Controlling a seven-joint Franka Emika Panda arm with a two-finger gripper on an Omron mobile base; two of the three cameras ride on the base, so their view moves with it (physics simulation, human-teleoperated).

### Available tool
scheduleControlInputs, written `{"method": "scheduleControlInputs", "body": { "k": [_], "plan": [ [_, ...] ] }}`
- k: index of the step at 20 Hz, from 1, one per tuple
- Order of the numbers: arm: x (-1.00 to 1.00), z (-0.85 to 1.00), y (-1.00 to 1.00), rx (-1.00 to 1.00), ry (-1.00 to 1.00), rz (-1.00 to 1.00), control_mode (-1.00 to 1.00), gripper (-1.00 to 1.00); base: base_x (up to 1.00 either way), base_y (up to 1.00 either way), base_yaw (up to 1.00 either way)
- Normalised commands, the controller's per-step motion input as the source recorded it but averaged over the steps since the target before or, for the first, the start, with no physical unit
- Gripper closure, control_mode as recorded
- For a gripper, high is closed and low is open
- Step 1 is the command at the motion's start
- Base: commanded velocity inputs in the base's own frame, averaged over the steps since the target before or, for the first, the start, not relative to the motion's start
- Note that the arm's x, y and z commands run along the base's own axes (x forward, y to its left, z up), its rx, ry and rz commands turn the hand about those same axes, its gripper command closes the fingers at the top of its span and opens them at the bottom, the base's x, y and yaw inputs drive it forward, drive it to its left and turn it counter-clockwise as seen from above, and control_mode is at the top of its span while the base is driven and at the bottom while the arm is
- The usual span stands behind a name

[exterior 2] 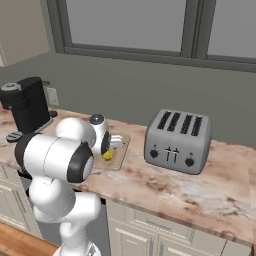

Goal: Retrieve a lemon from the fridge and place it on the cutting board with the fish.

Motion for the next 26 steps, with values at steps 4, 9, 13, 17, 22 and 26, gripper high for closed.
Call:
{"method": "scheduleControlInputs", "body": {
  "k": [4,9,13,17,22,26],
  "plan": [
    [-0.04,0.16,0.05,-0.03,0.07,0.00,-1.00,-1.00,0.00,0.00,0.00],
    [-0.59,0.80,0.00,-0.02,0.02,0.00,-1.00,-1.00,0.00,0.00,0.00],
    [-0.91,0.96,0.00,0.00,0.03,0.00,-1.00,-1.00,0.00,0.00,0.00],
    [-0.85,0.97,0.03,0.01,0.05,-0.04,-1.00,-1.00,0.00,0.00,0.00],
    [-0.85,0.53,0.03,0.02,0.20,-0.18,-1.00,-1.00,0.00,0.00,0.00],
    [-1.00,0.33,0.00,0.06,0.20,-0.28,-1.00,-1.00,0.00,0.00,0.00]
  ]
}}
